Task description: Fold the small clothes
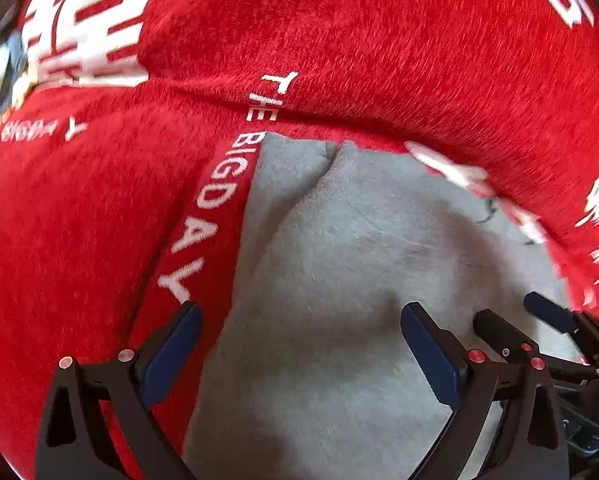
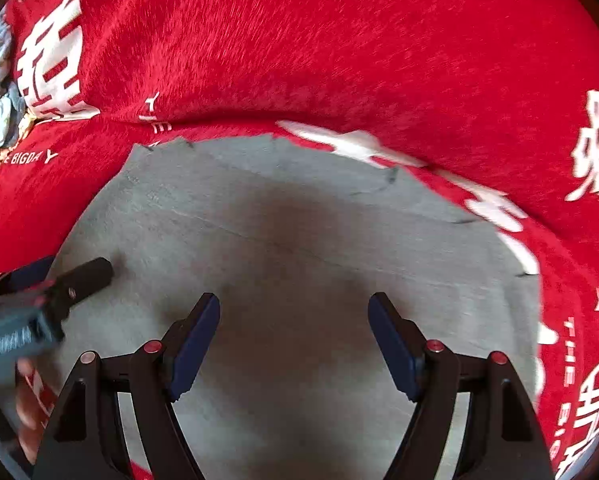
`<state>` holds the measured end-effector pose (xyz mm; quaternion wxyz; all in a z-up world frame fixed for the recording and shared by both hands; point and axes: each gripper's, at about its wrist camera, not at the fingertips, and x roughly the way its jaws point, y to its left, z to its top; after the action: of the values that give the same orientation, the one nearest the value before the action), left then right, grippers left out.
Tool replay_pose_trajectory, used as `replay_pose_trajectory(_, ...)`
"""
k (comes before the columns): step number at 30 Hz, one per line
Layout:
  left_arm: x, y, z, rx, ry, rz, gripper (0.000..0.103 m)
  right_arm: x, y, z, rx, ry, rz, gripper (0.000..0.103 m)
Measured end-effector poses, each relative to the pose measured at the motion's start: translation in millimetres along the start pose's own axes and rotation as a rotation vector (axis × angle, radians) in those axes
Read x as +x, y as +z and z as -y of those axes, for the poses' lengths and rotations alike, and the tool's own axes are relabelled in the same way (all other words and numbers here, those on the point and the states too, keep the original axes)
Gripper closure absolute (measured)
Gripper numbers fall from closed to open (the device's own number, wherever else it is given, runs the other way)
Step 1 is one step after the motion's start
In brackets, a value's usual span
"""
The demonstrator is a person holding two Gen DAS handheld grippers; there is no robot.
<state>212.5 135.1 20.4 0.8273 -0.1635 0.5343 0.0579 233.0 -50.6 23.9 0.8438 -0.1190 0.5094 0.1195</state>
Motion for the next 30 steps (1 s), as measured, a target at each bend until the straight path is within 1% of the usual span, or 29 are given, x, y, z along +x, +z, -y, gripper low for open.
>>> replay_pose_trajectory(1, 8, 2, 1, 0.014, 0.043, -0.024, 0.003, 7, 1, -1, -0.006, -0.004, -0.014, 0.024)
replay_pose_trajectory(2, 16, 5, -4, 0.001, 0.029, -0.036, 0.000, 14, 2, 1, -0.015, -0.003, -0.029, 0.023)
replay_pose_trajectory(3, 19, 7, -10, -0.030, -0.001, -0.038, 0.000, 17, 3, 8, -0.011, 0.014, -0.026, 0.023)
replay_pose_trajectory(4, 24, 10, -19, -0.074, -0.045, -0.065, 0.000, 18, 5, 17, 0.004, 0.017, -0.021, 0.023)
replay_pose_trajectory(5, 24, 11, -23, -0.085, -0.058, -0.069, 0.000, 19, 9, 30, 0.031, -0.005, -0.024, 0.023)
replay_pose_trajectory(7, 23, 15, -28, -0.074, -0.060, -0.073, 0.000, 20, 14, 67, 0.115, -0.028, -0.029, 0.023)
replay_pose_trajectory(8, 23, 15, -30, -0.074, -0.075, -0.082, 0.000, 24, 14, 94, 0.176, -0.043, -0.046, 0.022)
replay_pose_trajectory(9, 23, 15, -32, -0.076, -0.088, -0.088, 0.000, 26, 12, 112, 0.216, -0.024, -0.056, 0.020)
replay_pose_trajectory(10, 22, 15, -33, -0.077, -0.087, -0.090, 0.000, 26, 9, 128, 0.256, 0.013, -0.054, 0.018)
replay_pose_trajectory(12, 19, 12, -34, -0.076, -0.093, -0.090, 0.000, 16, 3, 151, 0.283, -0.136, -0.043, 0.018)
replay_pose_trajectory(13, 18, 10, -33, -0.073, -0.085, -0.088, 0.000, 10, 0, 157, 0.296, -0.162, -0.027, 0.018)
replay_pose_trajectory(14, 17, 9, -32, -0.070, -0.078, -0.085, 0.000, 0, -6, 162, 0.327, -0.148, 0.003, 0.018)
replay_pose_trajectory(16, 13, 7, -28, -0.063, -0.056, -0.077, 0.000, -15, -16, 165, 0.360, -0.086, 0.038, 0.018)
replay_pose_trajectory(18, 9, 8, -19, -0.059, -0.046, -0.067, 0.000, -31, -25, 154, 0.358, -0.045, 0.075, 0.018)
replay_pose_trajectory(21, -8, 8, -4, -0.030, -0.068, -0.022, 0.000, -43, -31, 126, 0.278, -0.006, 0.101, 0.018)
replay_pose_trajectory(23, -15, 10, 13, 0.017, -0.050, 0.003, 0.000, -40, -27, 103, 0.185, -0.012, 0.095, 0.018)
replay_pose_trajectory(25, -15, 11, 26, 0.066, -0.030, 0.017, 0.000, -29, -22, 93, 0.122, -0.040, 0.082, 0.018)
replay_pose_trajectory(26, -12, 12, 30, 0.087, -0.019, 0.012, 0.000, -22, -18, 89, 0.111, -0.059, 0.065, 0.018)
replay_pose_trajectory(28, -1, 12, 39, 0.115, 0.011, -0.004, 0.000, -6, -13, 92, 0.131, -0.053, 0.030, 0.018)
replay_pose_trajectory(30, 6, 12, 40, 0.123, 0.035, -0.019, 0.000, 6, -13, 99, 0.165, -0.050, 0.001, 0.018)
